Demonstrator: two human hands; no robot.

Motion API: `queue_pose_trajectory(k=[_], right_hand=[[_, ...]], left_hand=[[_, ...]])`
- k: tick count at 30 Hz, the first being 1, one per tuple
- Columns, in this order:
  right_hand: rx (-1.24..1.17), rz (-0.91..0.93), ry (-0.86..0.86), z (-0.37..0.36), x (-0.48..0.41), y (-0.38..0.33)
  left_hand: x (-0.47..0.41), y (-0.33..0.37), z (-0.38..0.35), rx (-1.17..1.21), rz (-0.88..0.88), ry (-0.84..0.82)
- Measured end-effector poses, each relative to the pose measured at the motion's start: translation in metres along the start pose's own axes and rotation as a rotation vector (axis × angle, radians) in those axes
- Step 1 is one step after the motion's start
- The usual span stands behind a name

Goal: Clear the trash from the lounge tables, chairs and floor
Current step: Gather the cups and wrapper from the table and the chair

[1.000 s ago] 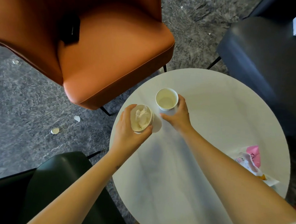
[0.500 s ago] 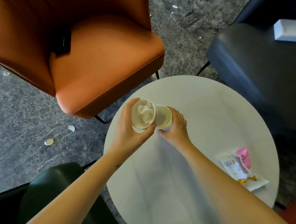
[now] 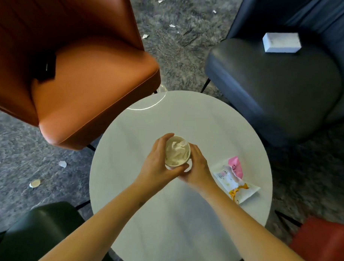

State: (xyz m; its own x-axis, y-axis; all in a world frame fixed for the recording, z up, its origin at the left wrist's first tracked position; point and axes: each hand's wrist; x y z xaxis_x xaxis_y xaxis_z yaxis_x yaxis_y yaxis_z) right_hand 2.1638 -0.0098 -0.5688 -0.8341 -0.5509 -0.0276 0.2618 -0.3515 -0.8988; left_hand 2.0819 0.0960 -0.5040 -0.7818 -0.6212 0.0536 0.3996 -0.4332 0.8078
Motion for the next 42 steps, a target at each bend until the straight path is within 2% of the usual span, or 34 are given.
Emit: queue_pose_trajectory(k=[4, 8, 11, 14, 17, 21, 31, 39, 42], right_hand=[[-0.031, -0.026, -0.084, 0.034, 0.014, 0.008], [0.218, -0.039, -0.207, 0.071, 0.02, 0.032], [0.455, -0.104, -0.144, 0.097, 0.024, 0.058], [0.577, -0.187, -0.041, 0.114, 0.032, 0.081], [0.644, -0.263, -0.068, 0.116, 0.046, 0.097], [0.76, -0.239, -0.069, 0.105, 0.066, 0.108], [0.719, -0.287, 0.004, 0.072, 0.108, 0.09], [0.642, -0.199, 0.134, 0.082, 0.106, 0.024], [0.65, -0.193, 0.129, 0.091, 0.107, 0.008]], left_hand=[[0.016, 0.019, -0.024, -0.025, 0.007, 0.029], [0.035, 0.024, -0.041, -0.049, 0.035, 0.076], [0.052, 0.017, -0.052, -0.054, 0.111, 0.094], [0.074, 0.002, -0.065, -0.068, 0.187, 0.076], [0.096, -0.013, -0.075, -0.078, 0.246, 0.064], [0.116, -0.029, -0.082, -0.083, 0.236, 0.07], [0.139, -0.051, -0.057, -0.076, 0.128, -0.012], [0.151, -0.026, -0.004, -0.176, -0.036, 0.144], [0.151, -0.016, 0.01, -0.192, -0.047, 0.171]])
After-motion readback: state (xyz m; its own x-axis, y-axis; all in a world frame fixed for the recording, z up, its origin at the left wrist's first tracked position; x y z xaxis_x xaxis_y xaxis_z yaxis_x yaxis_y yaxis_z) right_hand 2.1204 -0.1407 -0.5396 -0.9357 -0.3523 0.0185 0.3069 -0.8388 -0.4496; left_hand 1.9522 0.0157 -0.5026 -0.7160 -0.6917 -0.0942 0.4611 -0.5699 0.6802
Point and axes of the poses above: each hand's wrist, its own x-axis away from the middle knuckle, its own z-axis out of the back of the hand, y = z × x, and after that the axes turned 11 degrees about y, right-handed
